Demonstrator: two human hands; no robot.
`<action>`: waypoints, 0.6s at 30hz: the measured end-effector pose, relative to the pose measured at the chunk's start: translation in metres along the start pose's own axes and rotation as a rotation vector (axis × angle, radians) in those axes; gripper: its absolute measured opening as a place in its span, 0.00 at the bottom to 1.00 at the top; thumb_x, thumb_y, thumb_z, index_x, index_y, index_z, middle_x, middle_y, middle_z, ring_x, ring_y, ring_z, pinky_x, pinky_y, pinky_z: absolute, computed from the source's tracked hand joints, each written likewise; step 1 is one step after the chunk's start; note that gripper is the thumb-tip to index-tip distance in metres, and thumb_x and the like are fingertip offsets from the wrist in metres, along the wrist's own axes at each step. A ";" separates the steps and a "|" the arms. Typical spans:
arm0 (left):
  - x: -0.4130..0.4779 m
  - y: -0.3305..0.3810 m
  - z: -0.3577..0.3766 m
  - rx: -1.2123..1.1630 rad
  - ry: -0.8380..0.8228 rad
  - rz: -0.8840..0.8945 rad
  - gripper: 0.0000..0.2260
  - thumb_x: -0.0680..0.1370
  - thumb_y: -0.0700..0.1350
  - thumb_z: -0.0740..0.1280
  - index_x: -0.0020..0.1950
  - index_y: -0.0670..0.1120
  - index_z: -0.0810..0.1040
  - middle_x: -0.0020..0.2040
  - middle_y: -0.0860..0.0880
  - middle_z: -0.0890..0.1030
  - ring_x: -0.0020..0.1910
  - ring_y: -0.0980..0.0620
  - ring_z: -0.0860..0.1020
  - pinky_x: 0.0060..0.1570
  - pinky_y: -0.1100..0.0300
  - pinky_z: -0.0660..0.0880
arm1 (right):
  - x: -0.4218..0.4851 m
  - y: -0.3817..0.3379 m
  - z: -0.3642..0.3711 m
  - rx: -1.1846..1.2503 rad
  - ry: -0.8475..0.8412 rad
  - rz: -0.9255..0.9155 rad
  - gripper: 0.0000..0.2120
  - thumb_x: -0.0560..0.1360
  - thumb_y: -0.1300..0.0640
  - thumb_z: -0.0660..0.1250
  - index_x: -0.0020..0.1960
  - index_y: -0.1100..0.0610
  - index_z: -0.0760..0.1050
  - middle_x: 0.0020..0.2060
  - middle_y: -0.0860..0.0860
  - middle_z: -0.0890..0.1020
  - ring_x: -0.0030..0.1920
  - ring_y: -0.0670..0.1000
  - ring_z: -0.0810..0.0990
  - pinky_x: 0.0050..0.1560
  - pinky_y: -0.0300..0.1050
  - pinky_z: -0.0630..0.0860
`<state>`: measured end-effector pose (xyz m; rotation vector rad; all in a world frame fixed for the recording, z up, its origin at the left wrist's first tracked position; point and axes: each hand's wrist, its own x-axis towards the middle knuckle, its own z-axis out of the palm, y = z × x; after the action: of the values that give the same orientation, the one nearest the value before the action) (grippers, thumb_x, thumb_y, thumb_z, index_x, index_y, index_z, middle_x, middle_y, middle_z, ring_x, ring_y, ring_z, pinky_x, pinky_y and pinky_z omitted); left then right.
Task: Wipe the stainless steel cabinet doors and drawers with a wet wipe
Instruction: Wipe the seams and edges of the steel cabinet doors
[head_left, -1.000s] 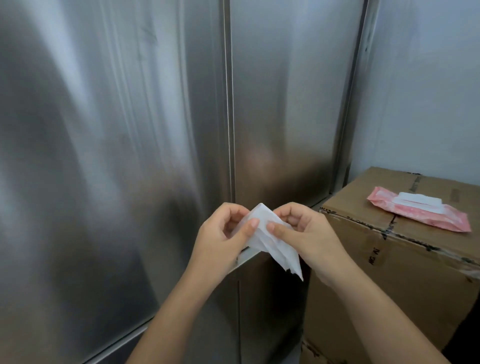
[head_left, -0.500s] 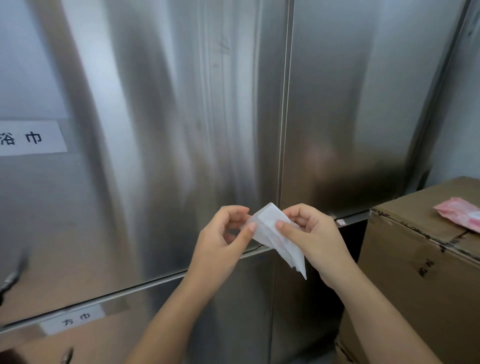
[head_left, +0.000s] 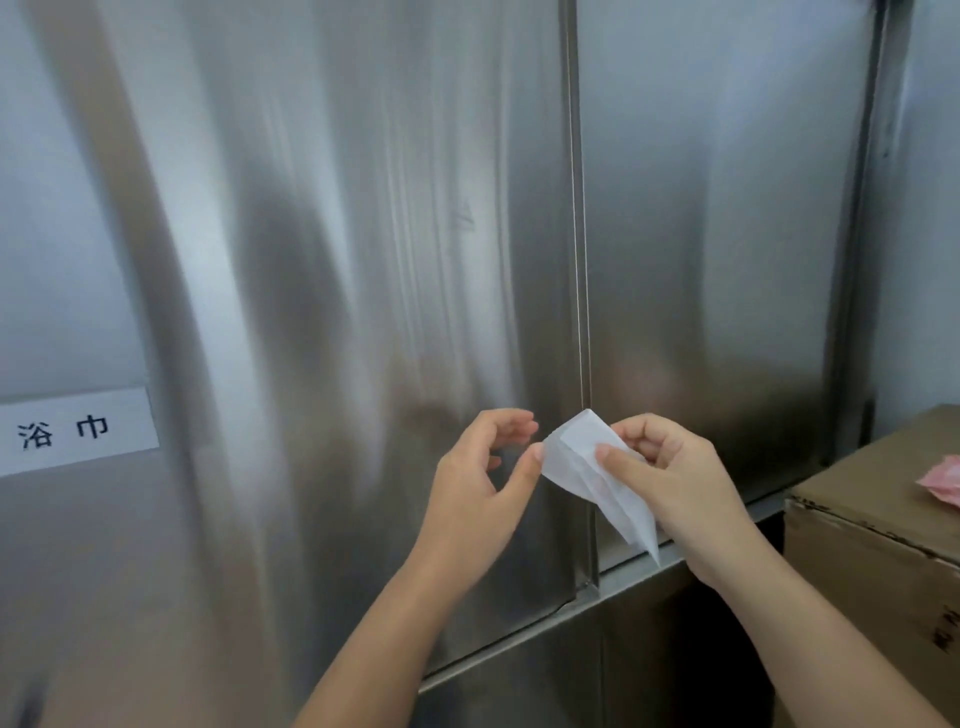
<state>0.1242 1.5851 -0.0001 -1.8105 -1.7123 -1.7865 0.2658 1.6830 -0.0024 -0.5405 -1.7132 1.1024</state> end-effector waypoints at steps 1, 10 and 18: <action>0.007 -0.003 0.000 0.030 -0.004 0.033 0.09 0.75 0.47 0.65 0.52 0.60 0.73 0.50 0.62 0.79 0.53 0.64 0.76 0.53 0.70 0.70 | 0.006 -0.001 0.000 -0.006 0.015 -0.017 0.03 0.72 0.58 0.70 0.42 0.52 0.76 0.36 0.46 0.81 0.39 0.45 0.81 0.35 0.39 0.79; 0.071 -0.003 0.022 0.221 0.020 0.231 0.12 0.75 0.48 0.62 0.58 0.53 0.73 0.54 0.62 0.75 0.56 0.66 0.72 0.55 0.77 0.64 | 0.064 -0.013 -0.013 -0.009 0.072 -0.101 0.03 0.72 0.60 0.69 0.42 0.53 0.76 0.39 0.50 0.81 0.41 0.50 0.81 0.40 0.47 0.80; 0.144 0.002 0.051 0.532 0.192 0.446 0.13 0.73 0.42 0.63 0.56 0.41 0.76 0.57 0.48 0.77 0.59 0.54 0.71 0.60 0.63 0.65 | 0.150 -0.014 -0.040 0.037 0.045 -0.202 0.04 0.72 0.61 0.68 0.41 0.54 0.77 0.37 0.50 0.82 0.41 0.52 0.81 0.41 0.50 0.79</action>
<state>0.1155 1.7083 0.0903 -1.5650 -1.3906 -1.1473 0.2422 1.8077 0.0876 -0.3576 -1.6652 0.9689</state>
